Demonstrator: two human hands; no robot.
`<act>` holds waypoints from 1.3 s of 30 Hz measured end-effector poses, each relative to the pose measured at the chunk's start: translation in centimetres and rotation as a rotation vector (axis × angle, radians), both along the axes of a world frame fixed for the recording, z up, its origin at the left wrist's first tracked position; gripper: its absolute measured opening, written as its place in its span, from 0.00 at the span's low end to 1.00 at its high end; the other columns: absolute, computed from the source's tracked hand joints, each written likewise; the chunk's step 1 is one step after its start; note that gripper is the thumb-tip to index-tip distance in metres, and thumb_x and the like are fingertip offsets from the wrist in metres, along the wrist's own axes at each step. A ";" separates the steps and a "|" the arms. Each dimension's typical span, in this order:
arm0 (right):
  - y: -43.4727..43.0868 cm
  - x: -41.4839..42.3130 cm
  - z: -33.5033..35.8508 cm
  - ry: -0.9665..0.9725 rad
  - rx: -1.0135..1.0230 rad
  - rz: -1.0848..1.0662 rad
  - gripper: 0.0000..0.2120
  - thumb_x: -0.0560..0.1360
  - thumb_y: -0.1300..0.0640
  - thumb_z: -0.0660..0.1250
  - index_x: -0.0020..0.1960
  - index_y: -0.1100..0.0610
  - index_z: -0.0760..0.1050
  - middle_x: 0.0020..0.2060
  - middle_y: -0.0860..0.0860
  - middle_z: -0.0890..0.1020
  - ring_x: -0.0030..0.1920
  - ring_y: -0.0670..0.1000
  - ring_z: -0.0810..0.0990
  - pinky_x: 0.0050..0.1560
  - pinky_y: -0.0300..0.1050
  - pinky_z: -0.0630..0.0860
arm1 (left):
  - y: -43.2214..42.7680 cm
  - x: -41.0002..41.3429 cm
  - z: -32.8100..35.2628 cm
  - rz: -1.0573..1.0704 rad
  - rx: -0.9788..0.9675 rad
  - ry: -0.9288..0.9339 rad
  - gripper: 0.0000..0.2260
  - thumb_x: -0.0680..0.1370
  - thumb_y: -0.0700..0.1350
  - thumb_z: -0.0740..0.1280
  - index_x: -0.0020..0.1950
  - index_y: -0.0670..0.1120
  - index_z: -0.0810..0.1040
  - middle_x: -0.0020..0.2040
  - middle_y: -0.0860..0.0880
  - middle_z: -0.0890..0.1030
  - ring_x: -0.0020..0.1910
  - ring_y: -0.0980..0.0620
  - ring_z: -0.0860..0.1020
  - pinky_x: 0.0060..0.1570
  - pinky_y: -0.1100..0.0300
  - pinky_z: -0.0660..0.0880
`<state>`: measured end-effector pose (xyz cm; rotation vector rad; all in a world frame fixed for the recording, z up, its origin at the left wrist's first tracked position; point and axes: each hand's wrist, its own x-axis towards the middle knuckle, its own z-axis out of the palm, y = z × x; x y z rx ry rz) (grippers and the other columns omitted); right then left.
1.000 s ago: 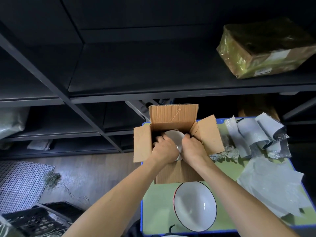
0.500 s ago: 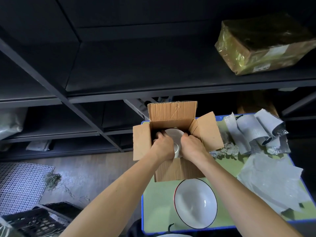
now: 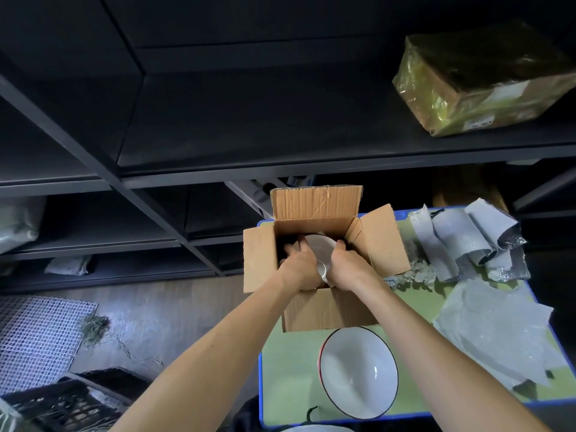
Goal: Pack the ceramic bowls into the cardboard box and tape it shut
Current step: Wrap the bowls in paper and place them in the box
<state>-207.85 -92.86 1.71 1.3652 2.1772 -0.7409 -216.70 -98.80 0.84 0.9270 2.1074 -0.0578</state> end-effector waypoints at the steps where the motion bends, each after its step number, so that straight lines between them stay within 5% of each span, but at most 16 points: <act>1: 0.0 0.0 0.0 0.012 -0.001 -0.009 0.34 0.79 0.62 0.60 0.79 0.64 0.46 0.68 0.66 0.71 0.64 0.64 0.75 0.51 0.52 0.72 | 0.0 0.0 -0.1 0.049 0.006 -0.033 0.47 0.78 0.50 0.69 0.80 0.41 0.36 0.77 0.36 0.52 0.73 0.38 0.64 0.70 0.51 0.66; 6: -0.3 0.2 -0.2 0.035 0.042 -0.014 0.33 0.79 0.62 0.60 0.79 0.64 0.49 0.67 0.65 0.71 0.63 0.64 0.75 0.55 0.53 0.73 | -0.3 0.5 -0.3 0.121 0.023 -0.043 0.47 0.77 0.48 0.69 0.80 0.46 0.35 0.76 0.35 0.51 0.69 0.34 0.69 0.64 0.49 0.71; 17: -0.2 0.5 -0.3 0.036 0.060 0.015 0.32 0.77 0.63 0.61 0.78 0.62 0.52 0.67 0.65 0.71 0.64 0.65 0.74 0.58 0.55 0.74 | -0.2 1.1 -0.3 0.138 0.003 0.024 0.48 0.75 0.50 0.72 0.80 0.45 0.38 0.74 0.35 0.54 0.70 0.32 0.65 0.68 0.48 0.67; 29: -0.2 0.6 -0.6 0.045 0.106 0.057 0.24 0.77 0.64 0.61 0.71 0.65 0.60 0.63 0.65 0.74 0.61 0.65 0.77 0.50 0.52 0.73 | -0.4 1.2 0.4 0.040 0.030 0.061 0.46 0.76 0.49 0.71 0.80 0.41 0.40 0.73 0.35 0.56 0.71 0.33 0.64 0.70 0.48 0.65; 35: -0.2 0.5 -0.5 0.043 0.111 0.075 0.22 0.78 0.64 0.60 0.70 0.66 0.61 0.63 0.65 0.75 0.61 0.64 0.77 0.52 0.52 0.73 | 0.0 0.8 0.6 -0.052 0.072 0.130 0.39 0.77 0.50 0.69 0.77 0.34 0.50 0.72 0.36 0.60 0.68 0.36 0.65 0.68 0.48 0.65; 39: -0.3 0.4 -0.4 0.048 0.110 0.065 0.21 0.78 0.63 0.61 0.69 0.66 0.61 0.62 0.65 0.76 0.60 0.64 0.78 0.53 0.52 0.75 | -0.3 0.7 0.9 -0.064 0.068 0.117 0.41 0.78 0.51 0.68 0.78 0.35 0.46 0.75 0.36 0.56 0.72 0.35 0.61 0.72 0.47 0.60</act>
